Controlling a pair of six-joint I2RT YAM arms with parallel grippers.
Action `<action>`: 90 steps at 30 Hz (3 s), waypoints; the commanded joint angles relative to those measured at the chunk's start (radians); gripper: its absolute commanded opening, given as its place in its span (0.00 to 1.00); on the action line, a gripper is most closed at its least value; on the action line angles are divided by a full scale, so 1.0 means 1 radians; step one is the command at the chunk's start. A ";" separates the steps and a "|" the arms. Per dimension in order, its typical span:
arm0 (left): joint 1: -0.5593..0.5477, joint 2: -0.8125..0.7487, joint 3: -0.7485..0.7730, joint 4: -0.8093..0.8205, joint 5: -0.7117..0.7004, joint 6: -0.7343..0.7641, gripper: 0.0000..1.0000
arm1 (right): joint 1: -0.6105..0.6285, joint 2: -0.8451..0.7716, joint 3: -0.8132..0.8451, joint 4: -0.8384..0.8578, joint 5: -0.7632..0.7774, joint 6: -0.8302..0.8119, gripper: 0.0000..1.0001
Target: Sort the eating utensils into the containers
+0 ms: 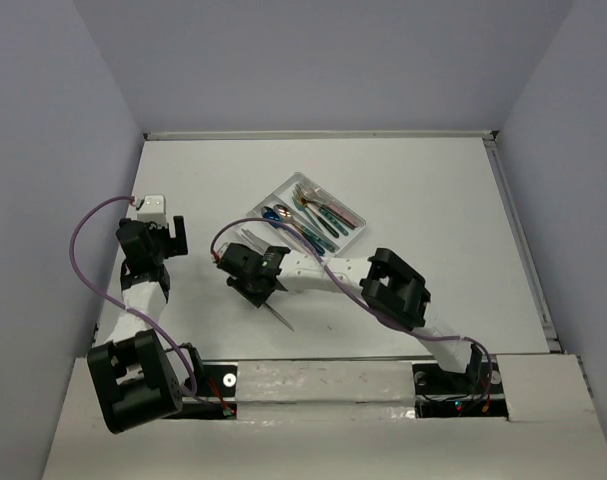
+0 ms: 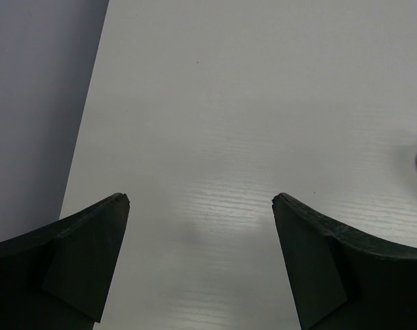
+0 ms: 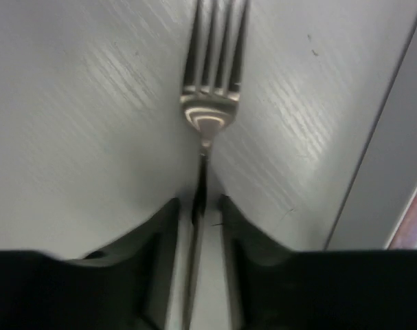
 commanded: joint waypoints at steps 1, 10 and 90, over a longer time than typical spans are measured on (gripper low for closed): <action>0.005 -0.025 0.018 0.044 0.005 0.013 0.99 | 0.016 0.042 0.070 -0.074 0.027 0.054 0.14; 0.005 -0.025 0.018 0.042 0.005 0.013 0.99 | 0.016 0.098 0.162 -0.146 0.029 0.066 0.02; -0.008 -0.004 0.049 0.078 0.145 -0.005 0.99 | -1.394 -0.643 -0.738 0.572 -0.141 0.184 0.75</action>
